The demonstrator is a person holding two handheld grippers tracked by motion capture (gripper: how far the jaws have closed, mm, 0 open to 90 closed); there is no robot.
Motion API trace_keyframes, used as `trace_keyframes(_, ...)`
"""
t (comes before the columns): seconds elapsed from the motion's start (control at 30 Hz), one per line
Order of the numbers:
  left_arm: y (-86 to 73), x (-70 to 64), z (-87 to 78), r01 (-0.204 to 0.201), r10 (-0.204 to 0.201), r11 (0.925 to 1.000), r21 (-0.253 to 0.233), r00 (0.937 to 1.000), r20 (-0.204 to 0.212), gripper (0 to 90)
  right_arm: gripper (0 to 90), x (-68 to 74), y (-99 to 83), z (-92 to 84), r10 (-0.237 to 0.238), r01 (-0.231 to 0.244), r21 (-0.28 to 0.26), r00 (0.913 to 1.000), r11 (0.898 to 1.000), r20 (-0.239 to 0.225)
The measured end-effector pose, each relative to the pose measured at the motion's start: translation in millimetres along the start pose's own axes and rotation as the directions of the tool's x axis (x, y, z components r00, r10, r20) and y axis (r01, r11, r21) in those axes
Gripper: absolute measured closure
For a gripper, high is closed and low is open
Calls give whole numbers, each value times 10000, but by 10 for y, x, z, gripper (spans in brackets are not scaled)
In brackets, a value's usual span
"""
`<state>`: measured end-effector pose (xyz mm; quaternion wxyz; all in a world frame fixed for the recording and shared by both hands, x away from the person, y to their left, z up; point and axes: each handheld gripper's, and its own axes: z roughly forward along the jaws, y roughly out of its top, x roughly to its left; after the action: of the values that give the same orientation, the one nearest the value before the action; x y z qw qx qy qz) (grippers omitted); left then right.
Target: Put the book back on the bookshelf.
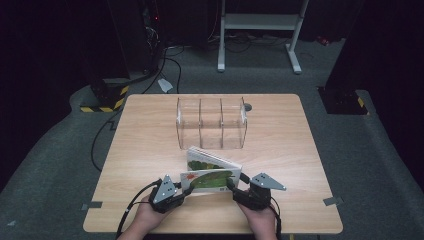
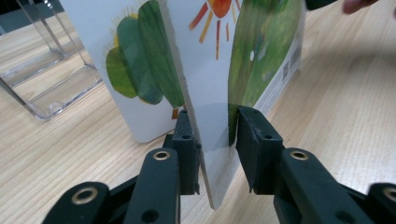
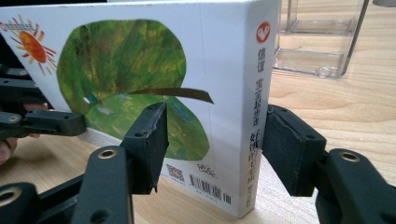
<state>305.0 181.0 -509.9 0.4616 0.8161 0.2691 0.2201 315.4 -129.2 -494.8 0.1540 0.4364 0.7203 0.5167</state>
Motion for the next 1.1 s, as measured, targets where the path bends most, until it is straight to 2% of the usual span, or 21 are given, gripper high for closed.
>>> trace_keyframes(0.3,-32,22,65,114,-106,9994,335,9997,-219,657,418,44,7,-61,-635,635,-266,9980,9976,25)
trace_keyframes(0.43,-45,40,89,301,-282,9983,508,9989,-376,630,376,61,16,-72,-951,949,-374,9955,9948,-50)
trace_keyframes(0.47,-47,45,84,382,-364,9984,426,9984,-431,620,363,61,17,-69,-1018,1014,-397,9948,9941,-84)
trace_keyframes(0.67,-55,124,4,915,-896,9955,261,9938,-664,486,326,25,55,-53,-1522,1504,-631,9880,9866,-250)
trace_keyframes(0.73,-67,143,-21,1096,-1080,9938,178,9915,-724,456,320,15,66,-33,-1512,1488,-652,9879,9867,-347)
trace_keyframes(0.83,-99,174,-75,1277,-1260,9917,154,9885,-831,434,337,18,87,-6,-1630,1590,-752,9854,9844,-502)
trace_keyframes(0.93,-143,183,-120,1282,-1251,9914,257,9872,-988,433,342,38,121,34,-1842,1792,-719,9804,9812,-699)
trace_keyframes(1.0,-167,196,-157,1254,-1214,9916,300,9863,-1118,430,328,56,151,66,-1996,1956,-597,9774,9789,-694)
trace_keyframes(1.1,-201,227,-213,1421,-1372,9894,297,9823,-1275,427,283,65,180,107,-1994,1967,-446,9777,9795,-664)
